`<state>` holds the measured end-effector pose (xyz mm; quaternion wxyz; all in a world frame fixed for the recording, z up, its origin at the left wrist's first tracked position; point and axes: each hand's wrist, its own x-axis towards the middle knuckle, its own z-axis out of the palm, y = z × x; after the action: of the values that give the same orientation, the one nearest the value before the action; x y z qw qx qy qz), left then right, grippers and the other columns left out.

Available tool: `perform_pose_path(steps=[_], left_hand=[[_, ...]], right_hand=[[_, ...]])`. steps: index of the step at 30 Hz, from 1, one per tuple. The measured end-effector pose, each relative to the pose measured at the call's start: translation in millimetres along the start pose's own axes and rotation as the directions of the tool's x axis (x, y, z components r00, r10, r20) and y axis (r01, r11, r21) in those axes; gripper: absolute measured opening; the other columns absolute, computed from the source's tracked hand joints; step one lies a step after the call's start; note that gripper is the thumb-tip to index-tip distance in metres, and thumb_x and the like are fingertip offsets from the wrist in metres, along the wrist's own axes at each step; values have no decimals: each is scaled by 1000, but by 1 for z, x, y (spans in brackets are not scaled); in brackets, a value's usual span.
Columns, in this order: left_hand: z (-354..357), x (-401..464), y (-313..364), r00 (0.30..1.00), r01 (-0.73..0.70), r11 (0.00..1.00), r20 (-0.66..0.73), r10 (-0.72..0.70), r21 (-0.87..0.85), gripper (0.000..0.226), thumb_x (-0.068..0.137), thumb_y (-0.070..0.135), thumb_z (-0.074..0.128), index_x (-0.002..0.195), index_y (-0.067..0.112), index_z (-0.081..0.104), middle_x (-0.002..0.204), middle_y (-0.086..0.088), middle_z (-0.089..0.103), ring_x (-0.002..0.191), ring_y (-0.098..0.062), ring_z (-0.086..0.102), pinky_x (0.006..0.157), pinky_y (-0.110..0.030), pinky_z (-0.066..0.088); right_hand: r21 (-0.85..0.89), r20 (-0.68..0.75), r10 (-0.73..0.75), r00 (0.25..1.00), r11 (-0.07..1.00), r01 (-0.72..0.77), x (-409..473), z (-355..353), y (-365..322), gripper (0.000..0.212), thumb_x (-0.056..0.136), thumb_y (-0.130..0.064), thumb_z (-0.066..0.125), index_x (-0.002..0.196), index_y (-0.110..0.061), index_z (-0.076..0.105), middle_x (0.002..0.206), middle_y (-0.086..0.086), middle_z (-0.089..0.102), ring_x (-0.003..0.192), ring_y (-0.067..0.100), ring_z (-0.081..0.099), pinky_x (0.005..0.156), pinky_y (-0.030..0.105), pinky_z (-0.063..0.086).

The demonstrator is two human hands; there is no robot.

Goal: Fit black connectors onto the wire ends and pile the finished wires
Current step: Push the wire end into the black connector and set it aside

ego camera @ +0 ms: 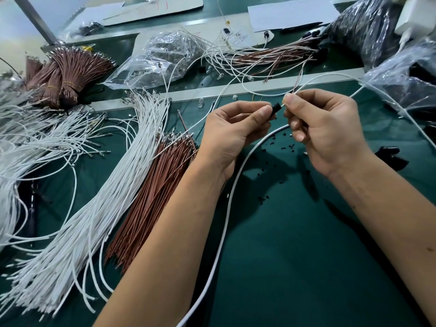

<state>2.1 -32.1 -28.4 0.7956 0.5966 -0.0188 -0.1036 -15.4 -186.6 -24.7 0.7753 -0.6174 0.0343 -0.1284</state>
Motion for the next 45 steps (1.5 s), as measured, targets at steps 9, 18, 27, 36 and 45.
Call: perform_pose_path(steps=[9,18,27,36,45], left_hand=[[0,0,-1,999,24,998,-21,-25,-56,5,89,2,72,92,4,74,86,-13,76,65,-12,69,74,-27,62],[-4,0,6,964,211,977,171,-202,-33,26,92,10,68,67,14,59,76,-10,75,61,-11,69,65,-29,60],[2,-4,8,933,294,948,253,-257,-122,14,76,16,71,83,13,59,76,-6,72,61,-9,70,64,-25,59],[4,-4,4,942,289,941,230,-246,-177,8,93,7,62,86,10,60,72,-7,72,58,-9,69,62,-25,60],[5,-2,1,950,258,950,225,-216,-179,7,82,6,71,83,12,67,80,-8,73,64,-14,71,68,-28,61]], right_hand=[[126,0,25,1000,992,-24,-5,8,3,16,96,-3,68,81,-7,66,66,5,61,50,10,48,43,18,40],[139,105,215,971,964,-228,1,2,-2,11,96,-7,67,85,-7,65,64,0,63,49,5,49,40,15,37],[142,205,265,942,944,-296,2,-1,-5,15,95,-9,65,80,-9,66,64,0,60,48,4,50,38,13,35],[169,288,296,911,921,-352,3,-6,-5,5,79,-18,70,76,-14,70,69,-4,62,55,3,52,41,11,38],[64,322,353,879,918,-392,6,-13,-10,16,94,-25,63,82,-16,68,72,-3,60,58,5,50,42,13,37]])
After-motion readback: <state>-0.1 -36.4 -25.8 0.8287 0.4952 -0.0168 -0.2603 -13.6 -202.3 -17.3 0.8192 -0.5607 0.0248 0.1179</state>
